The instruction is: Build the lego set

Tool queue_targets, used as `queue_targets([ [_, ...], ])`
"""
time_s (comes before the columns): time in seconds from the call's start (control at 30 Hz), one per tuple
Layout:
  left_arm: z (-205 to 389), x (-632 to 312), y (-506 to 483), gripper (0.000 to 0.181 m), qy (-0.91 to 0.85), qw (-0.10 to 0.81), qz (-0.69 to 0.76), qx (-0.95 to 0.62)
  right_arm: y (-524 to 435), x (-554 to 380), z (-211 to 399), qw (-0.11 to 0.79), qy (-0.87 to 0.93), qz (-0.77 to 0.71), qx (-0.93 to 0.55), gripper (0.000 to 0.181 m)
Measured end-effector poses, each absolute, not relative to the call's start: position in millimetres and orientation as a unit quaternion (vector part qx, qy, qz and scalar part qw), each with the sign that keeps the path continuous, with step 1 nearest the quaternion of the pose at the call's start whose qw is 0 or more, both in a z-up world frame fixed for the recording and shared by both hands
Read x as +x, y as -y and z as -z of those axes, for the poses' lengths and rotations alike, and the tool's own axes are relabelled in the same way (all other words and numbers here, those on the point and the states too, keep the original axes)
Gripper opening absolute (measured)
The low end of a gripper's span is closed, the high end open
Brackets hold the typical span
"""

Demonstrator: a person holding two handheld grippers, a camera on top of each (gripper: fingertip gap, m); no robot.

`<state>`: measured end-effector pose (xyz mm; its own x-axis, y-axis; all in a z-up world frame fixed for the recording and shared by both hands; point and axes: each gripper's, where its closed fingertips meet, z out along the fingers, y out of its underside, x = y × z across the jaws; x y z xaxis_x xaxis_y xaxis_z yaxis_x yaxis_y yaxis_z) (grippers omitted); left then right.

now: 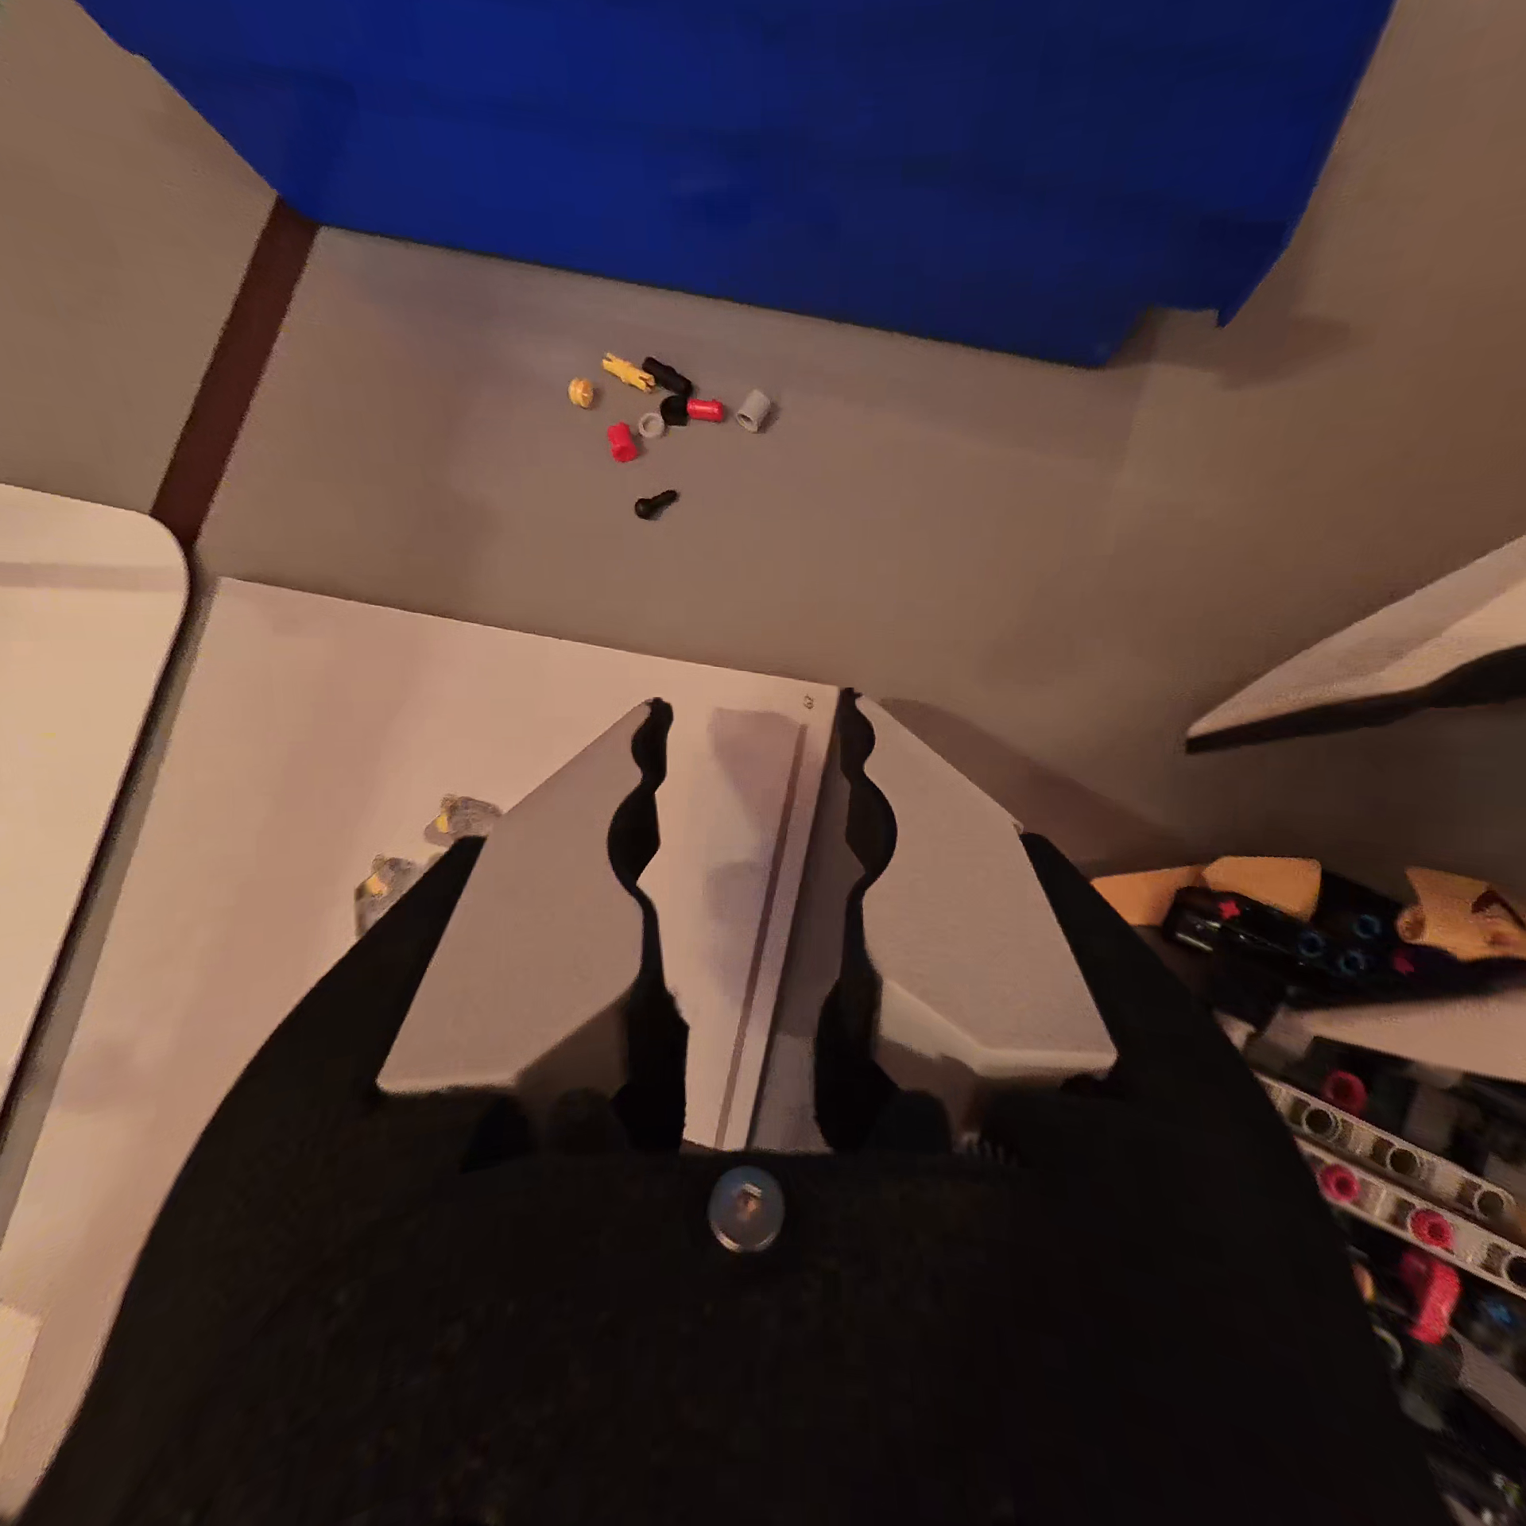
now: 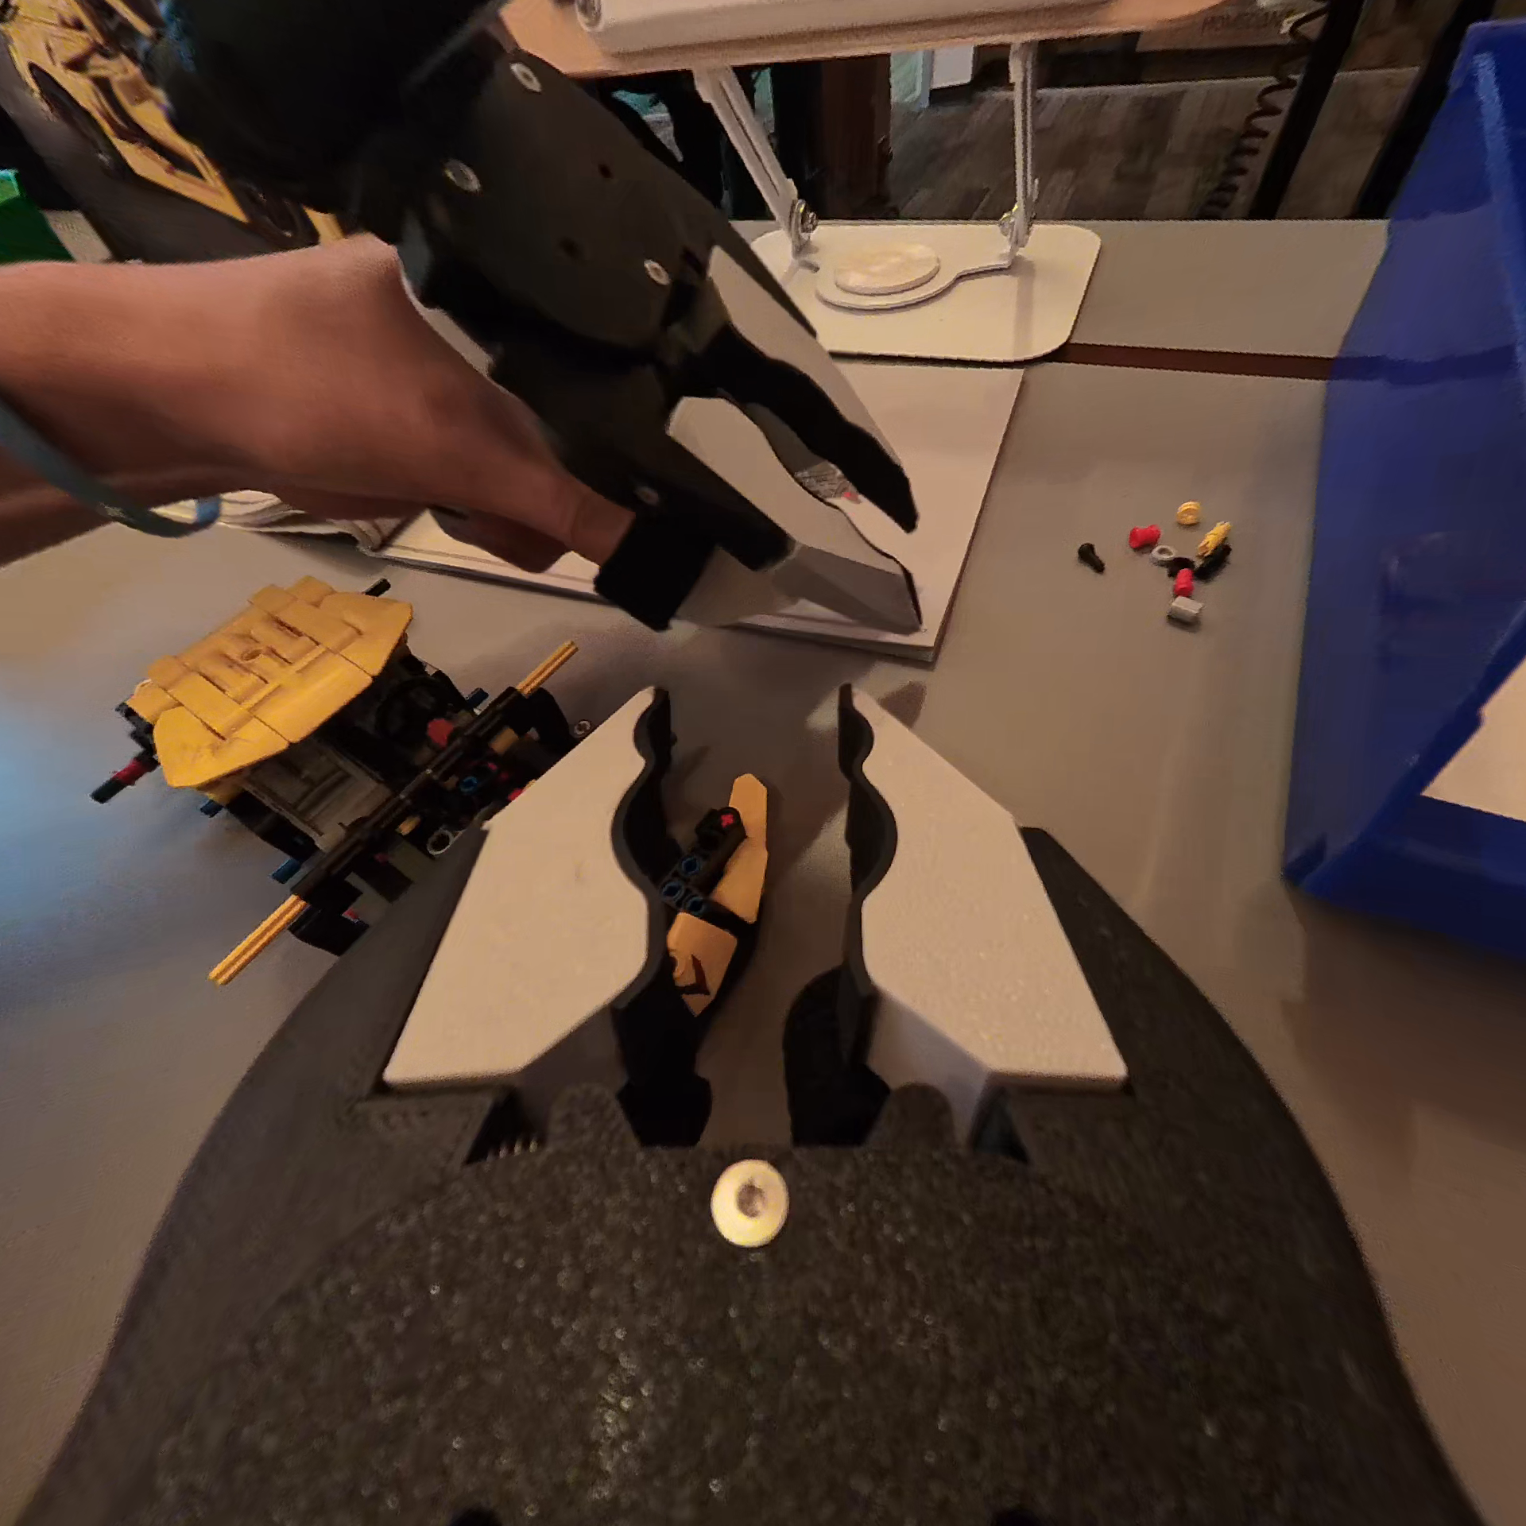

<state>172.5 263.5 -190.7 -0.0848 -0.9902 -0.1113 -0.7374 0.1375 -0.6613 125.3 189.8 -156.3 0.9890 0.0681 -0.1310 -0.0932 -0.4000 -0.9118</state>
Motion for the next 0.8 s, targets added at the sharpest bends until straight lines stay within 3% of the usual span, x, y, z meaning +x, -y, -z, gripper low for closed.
queue_targets([
  [0.8,195,165,-261,0.042,-0.702,0.254,0.264,-0.611,-190,122,161,0.539,-0.012,-0.098,-0.836,0.038],
])
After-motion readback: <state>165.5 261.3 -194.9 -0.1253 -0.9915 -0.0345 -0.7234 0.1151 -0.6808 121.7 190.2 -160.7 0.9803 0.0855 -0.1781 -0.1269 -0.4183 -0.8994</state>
